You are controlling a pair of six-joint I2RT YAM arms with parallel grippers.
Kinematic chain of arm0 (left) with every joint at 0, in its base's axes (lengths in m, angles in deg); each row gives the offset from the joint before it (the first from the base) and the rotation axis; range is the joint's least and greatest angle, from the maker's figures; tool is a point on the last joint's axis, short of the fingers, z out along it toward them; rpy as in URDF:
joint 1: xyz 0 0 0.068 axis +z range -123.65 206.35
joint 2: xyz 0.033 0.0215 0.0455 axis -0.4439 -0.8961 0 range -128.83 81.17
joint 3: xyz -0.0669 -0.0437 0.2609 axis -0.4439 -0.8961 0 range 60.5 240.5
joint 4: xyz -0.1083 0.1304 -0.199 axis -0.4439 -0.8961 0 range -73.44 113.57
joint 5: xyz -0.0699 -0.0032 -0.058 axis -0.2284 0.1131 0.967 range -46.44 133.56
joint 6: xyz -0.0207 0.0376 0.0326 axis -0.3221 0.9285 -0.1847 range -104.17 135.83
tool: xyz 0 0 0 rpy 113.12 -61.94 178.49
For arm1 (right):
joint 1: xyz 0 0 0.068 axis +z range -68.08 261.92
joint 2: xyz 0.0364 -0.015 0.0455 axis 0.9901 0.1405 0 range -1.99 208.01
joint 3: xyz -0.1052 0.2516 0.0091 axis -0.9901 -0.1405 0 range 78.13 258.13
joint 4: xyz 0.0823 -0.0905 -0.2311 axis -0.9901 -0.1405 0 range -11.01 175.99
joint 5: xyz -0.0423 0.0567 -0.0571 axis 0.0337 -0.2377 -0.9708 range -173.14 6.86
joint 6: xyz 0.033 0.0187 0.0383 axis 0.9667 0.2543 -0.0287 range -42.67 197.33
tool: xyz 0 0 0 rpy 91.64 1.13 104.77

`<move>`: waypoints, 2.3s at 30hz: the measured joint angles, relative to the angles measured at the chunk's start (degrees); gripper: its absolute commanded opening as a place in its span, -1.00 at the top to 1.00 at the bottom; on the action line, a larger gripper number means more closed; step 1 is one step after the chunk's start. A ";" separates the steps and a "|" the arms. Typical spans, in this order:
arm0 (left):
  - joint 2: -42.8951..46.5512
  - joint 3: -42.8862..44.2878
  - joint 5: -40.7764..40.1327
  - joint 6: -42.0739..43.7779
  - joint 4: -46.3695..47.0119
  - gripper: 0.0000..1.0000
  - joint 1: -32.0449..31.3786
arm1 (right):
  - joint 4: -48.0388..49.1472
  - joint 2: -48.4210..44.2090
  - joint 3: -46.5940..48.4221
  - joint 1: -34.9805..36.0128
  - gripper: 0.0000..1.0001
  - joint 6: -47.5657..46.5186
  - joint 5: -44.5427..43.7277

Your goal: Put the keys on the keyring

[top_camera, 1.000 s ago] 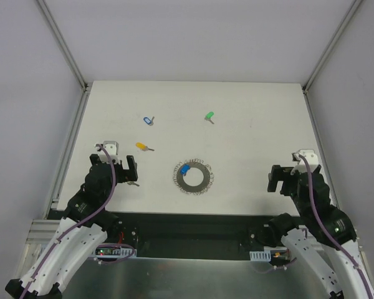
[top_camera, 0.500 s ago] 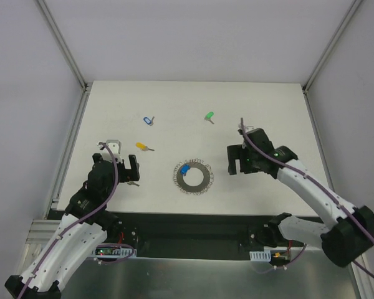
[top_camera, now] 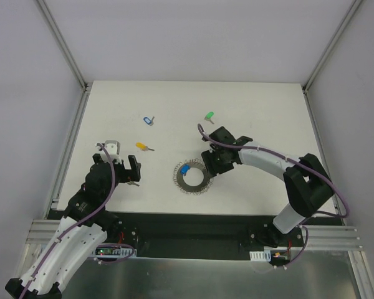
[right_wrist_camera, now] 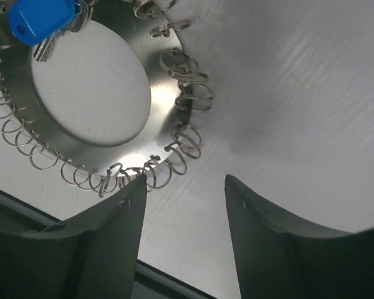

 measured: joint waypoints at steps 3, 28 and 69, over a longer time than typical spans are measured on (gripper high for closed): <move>-0.28 0.02 0.11 0.02 0.00 -0.98 0.00 | 1.36 4.11 1.51 0.07 -0.01 -1.55 2.69; -2.84 0.55 0.31 0.13 0.09 -0.98 0.00 | -1.99 8.04 4.55 7.15 0.38 -3.10 11.30; -5.40 0.76 3.15 0.13 0.15 -0.98 0.00 | 1.25 12.61 16.15 8.02 0.34 11.37 -13.97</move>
